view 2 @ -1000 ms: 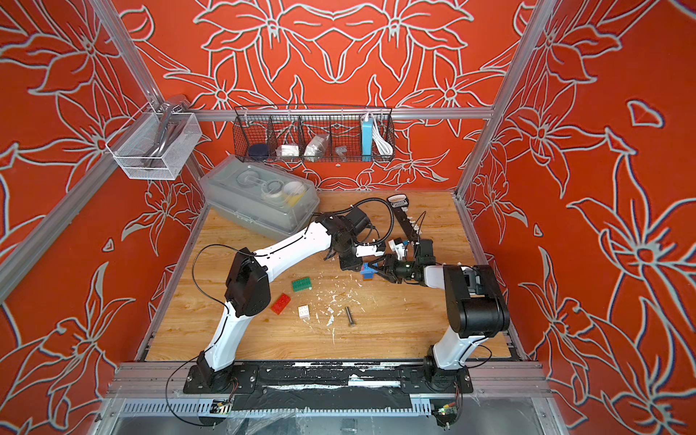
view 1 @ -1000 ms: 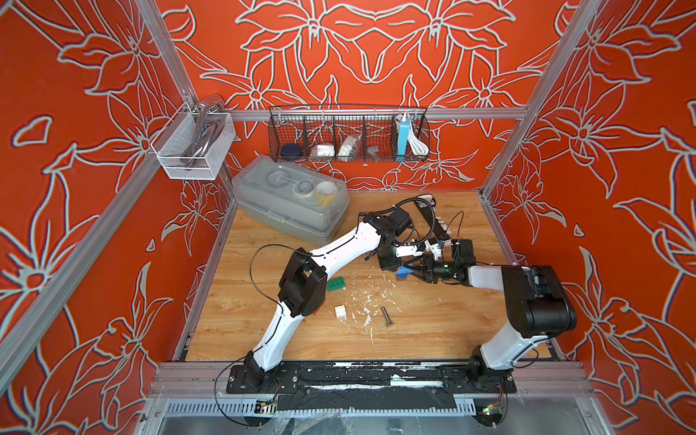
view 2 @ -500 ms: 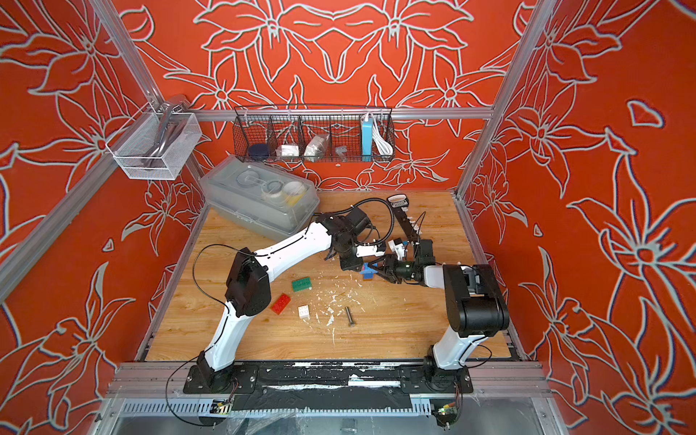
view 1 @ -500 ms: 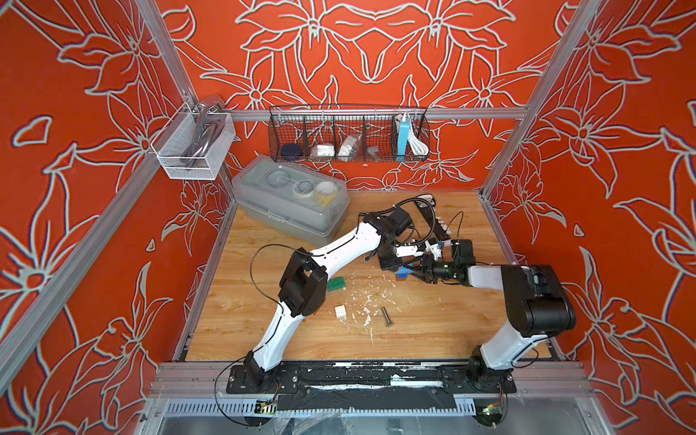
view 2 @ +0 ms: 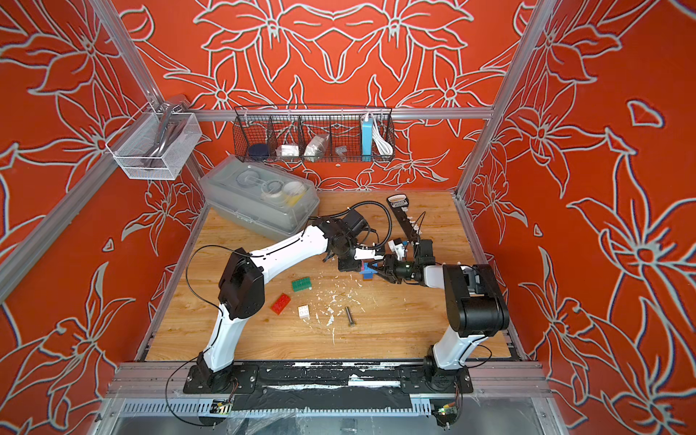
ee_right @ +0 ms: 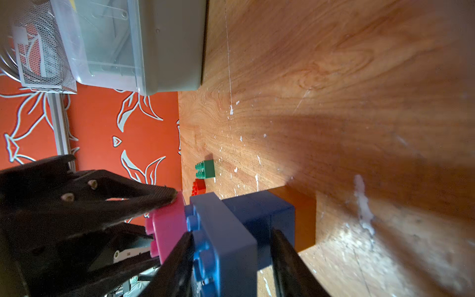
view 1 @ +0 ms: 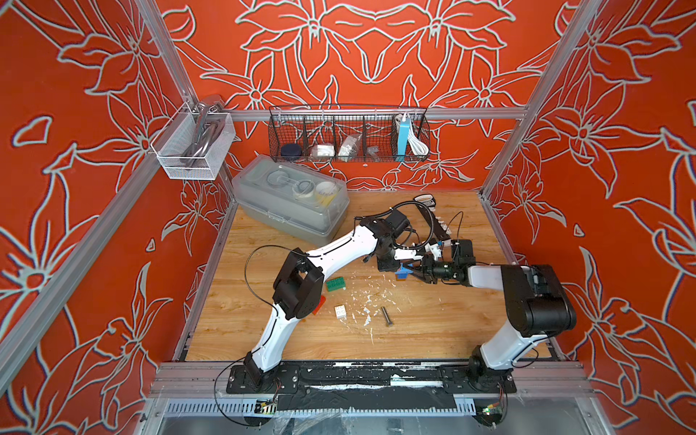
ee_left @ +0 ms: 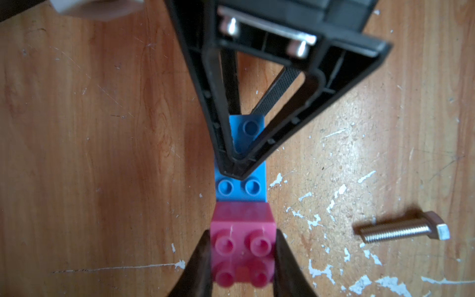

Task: Assemble a spoon with lego
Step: Assemble the lego brick with the lego brick.

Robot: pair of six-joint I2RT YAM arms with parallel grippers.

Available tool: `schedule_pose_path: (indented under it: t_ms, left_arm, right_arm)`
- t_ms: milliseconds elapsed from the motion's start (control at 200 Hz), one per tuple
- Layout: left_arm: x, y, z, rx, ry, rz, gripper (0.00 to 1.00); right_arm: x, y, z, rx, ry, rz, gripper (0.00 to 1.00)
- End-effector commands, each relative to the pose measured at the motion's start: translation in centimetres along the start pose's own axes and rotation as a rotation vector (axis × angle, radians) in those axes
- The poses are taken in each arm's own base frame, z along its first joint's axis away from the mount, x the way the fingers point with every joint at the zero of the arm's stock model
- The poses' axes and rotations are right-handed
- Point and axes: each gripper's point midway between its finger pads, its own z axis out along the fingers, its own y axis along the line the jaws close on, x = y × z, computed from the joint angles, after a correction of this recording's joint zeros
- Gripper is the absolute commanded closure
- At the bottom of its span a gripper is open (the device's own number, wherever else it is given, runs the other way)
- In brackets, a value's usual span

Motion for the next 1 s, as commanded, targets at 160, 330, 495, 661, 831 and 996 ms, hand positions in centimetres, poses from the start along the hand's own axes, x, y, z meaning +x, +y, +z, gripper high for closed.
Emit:
schedule_pose_path:
  t_ms: [160,330,495,661,831,996]
  left_arm:
    - [0.7,-0.9,0.4,0.066,0.035,0.026,1.00]
    - [1.2,-0.6,0.7,0.087,0.062,-0.019,1.00]
    - [1.2,-0.9,1.0,0.103,0.061,-0.013,1.00]
    - [1.7,-1.3,1.3,0.119,0.080,0.007,1.00]
    - [2.1,-1.7,1.9,0.138,0.109,0.011,1.00]
    - [2.5,-1.2,2.3,0.118,0.129,0.000,1.00]
  right_arm:
    - [0.4,-0.6,0.1,0.008,0.016,0.019,0.51]
    - [0.5,-0.7,0.2,0.010,0.018,0.021,0.51]
    - [0.5,-0.6,0.2,0.009,0.019,0.019,0.51]
    - [0.4,-0.6,0.1,0.009,0.017,0.021,0.51]
    - [0.4,-0.7,0.2,0.010,0.019,0.021,0.52]
    - [0.5,-0.8,0.2,0.011,0.020,0.024,0.52]
